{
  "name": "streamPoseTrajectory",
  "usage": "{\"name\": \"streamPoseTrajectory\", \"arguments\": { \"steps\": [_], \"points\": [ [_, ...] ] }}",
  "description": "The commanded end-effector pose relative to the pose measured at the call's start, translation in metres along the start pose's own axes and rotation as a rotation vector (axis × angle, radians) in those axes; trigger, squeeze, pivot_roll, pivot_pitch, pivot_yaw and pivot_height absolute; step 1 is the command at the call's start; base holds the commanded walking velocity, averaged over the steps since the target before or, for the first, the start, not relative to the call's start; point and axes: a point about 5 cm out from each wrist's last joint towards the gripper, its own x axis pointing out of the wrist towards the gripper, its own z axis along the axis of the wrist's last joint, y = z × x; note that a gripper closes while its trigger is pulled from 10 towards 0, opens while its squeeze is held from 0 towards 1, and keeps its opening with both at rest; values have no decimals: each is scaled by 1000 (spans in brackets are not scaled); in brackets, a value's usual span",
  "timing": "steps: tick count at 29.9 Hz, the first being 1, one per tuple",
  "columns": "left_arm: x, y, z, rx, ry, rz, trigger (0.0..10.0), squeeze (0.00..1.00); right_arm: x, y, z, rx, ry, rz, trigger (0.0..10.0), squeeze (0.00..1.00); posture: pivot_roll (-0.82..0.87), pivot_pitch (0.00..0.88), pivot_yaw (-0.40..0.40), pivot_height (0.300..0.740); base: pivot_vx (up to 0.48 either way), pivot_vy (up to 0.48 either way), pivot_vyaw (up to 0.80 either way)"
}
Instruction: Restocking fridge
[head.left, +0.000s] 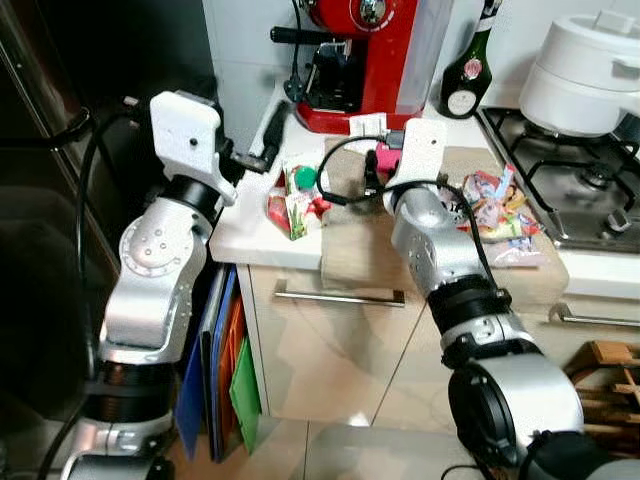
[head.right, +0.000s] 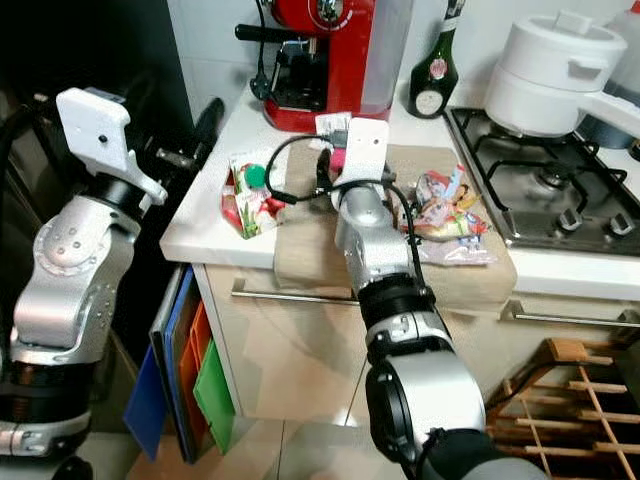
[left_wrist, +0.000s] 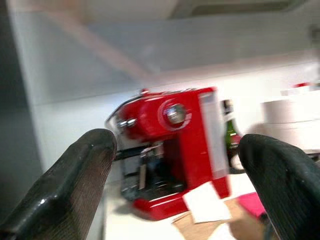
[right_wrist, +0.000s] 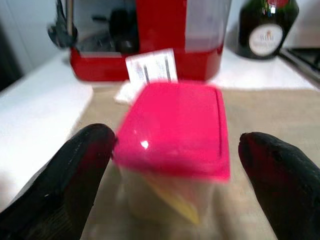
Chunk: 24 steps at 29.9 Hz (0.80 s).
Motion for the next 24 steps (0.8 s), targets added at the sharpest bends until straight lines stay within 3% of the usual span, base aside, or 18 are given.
{"name": "streamPoseTrajectory", "arguments": {
  "steps": [1,5,11,24],
  "points": [
    [1,-7,4,-6,-2,-65,10000,0,-1,1,6,-6,-20,-9,10000,0,-15,0,-11,740,0,0,0],
    [-2,-11,4,-23,7,-166,10000,0,-2,-1,11,-15,-40,-24,10000,0,-13,0,-14,740,0,0,0],
    [-4,-6,4,-27,19,-164,10000,0,-3,-2,8,-27,-21,-31,10000,0,-11,0,-17,740,0,0,0],
    [-10,-19,0,-73,45,-233,10000,0,-3,-1,-7,13,88,-16,10000,0,-8,0,-26,740,0,0,0]
  ]
}}
